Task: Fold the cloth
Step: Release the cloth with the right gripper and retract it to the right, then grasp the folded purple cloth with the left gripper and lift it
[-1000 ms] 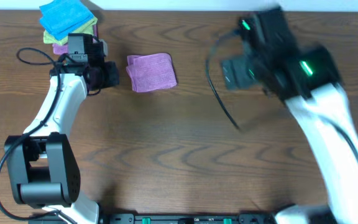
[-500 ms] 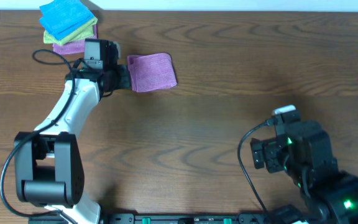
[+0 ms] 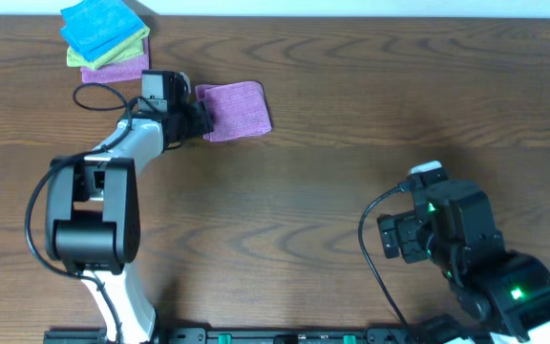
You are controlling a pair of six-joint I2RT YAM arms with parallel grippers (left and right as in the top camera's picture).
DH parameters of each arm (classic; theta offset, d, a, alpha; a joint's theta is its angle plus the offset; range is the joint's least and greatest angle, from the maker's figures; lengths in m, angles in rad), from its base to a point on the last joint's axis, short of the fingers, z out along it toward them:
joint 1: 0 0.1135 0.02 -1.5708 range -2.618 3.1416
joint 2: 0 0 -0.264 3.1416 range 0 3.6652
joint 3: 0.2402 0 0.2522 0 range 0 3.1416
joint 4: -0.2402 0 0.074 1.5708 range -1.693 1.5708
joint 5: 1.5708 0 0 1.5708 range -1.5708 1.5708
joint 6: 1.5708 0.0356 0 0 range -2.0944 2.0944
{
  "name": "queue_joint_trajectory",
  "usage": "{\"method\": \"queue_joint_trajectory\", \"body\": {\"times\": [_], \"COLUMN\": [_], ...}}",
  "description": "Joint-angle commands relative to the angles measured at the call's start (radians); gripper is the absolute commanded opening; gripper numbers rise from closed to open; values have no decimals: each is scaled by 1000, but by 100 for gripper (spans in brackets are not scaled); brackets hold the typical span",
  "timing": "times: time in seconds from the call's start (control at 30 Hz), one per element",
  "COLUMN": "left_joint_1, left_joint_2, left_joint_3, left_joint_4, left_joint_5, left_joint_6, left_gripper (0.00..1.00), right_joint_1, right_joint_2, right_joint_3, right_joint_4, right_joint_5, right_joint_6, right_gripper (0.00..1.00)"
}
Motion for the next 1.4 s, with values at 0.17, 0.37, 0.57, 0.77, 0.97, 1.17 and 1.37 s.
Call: {"method": "queue_joint_trajectory", "body": {"times": [0.17, 0.37, 0.57, 0.77, 0.97, 1.17, 1.37], "left_joint_1": [36, 40, 51, 63, 63, 58, 29], "left_joint_2": [23, 46, 89, 162, 228, 273, 294], "left_joint_3": [-7, -7, -7, -7, -7, -7, -6], "left_joint_4": [85, 87, 87, 117, 144, 170, 192], "left_joint_5": [130, 181, 208, 280, 330, 366, 364], "left_joint_6": [-74, -99, -125, -176, -202, -220, -212], "left_gripper": [72, 72, 74, 75, 75, 69, 31], "right_joint_1": [-6, -6, -6, -6, -6, -6, -6], "right_joint_2": [53, 76, 77, 77, 77, 77, 77], "right_joint_3": [-8, -8, -8, -8, -8, -8, -8], "right_joint_4": [4, 32, 40, 40, 40, 40, 39], "right_joint_5": [-15, -15, -16, -16, -27, -27, -26], "right_joint_6": [37, 36, 37, 37, 37, 37, 36], "right_gripper": [99, 99, 99, 99, 99, 99, 99]}}
